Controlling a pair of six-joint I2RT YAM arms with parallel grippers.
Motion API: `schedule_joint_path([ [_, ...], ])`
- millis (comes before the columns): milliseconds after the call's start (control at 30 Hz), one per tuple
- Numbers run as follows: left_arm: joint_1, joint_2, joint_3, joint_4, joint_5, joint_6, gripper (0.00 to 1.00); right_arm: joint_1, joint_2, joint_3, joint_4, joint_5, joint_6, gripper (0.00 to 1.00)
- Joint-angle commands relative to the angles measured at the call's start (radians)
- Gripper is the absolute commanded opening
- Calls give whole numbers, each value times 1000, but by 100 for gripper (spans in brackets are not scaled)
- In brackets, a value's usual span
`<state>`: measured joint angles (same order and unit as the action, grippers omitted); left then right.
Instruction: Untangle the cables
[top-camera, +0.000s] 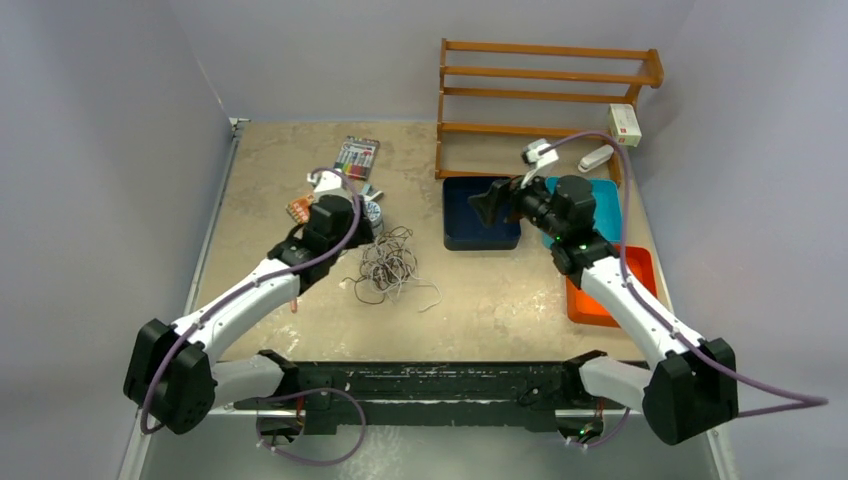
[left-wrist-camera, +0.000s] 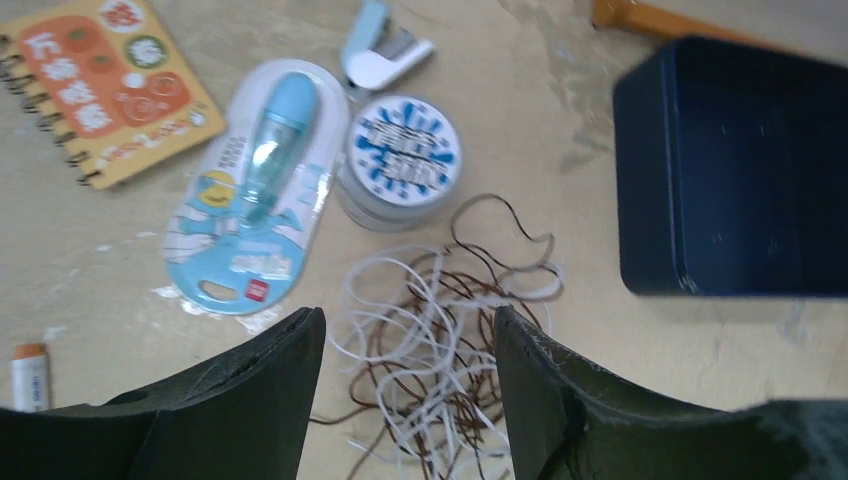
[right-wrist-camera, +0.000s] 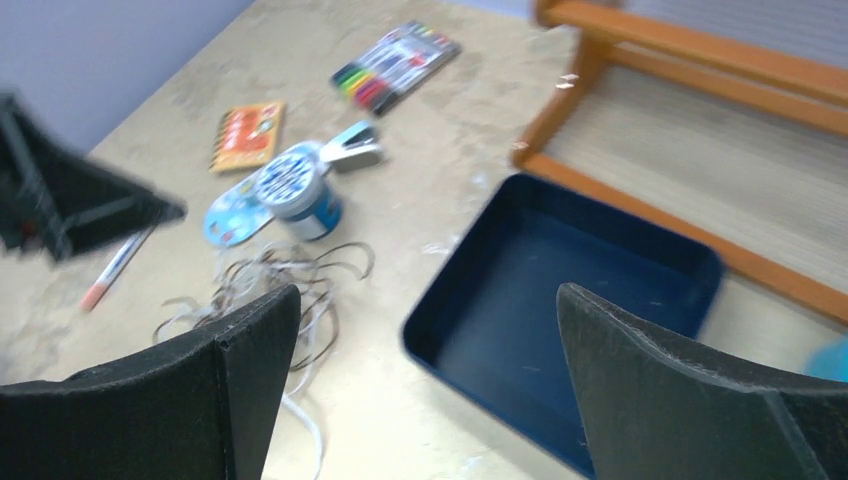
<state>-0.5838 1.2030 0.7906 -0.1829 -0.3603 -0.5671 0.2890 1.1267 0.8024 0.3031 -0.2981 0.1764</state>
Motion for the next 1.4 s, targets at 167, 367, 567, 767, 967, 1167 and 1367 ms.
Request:
schedule_joint_path([
  [167,111,-25,41,28,59,-16,61,266,160,99,-66,-106,-165,93],
  [367,111,-17,39,51,73,-3,57,365,300,123,-104,-115,-222,83],
  [567,111,-16,26,61,81,2,56,428,385,106,-87,-38,-252,79],
  [767,111,-19,26,55,84,15,56,463,475,104,-45,22,-253,73],
  [967,111,-23,30,44,75,18,56,496,548,97,-7,67,-265,70],
  [1167,111,-14,44,35,87,25,55,516,602,101,13,95,-270,64],
  [1367,111,-7,45,31,87,24,55,550,639,98,-7,174,-278,59],
])
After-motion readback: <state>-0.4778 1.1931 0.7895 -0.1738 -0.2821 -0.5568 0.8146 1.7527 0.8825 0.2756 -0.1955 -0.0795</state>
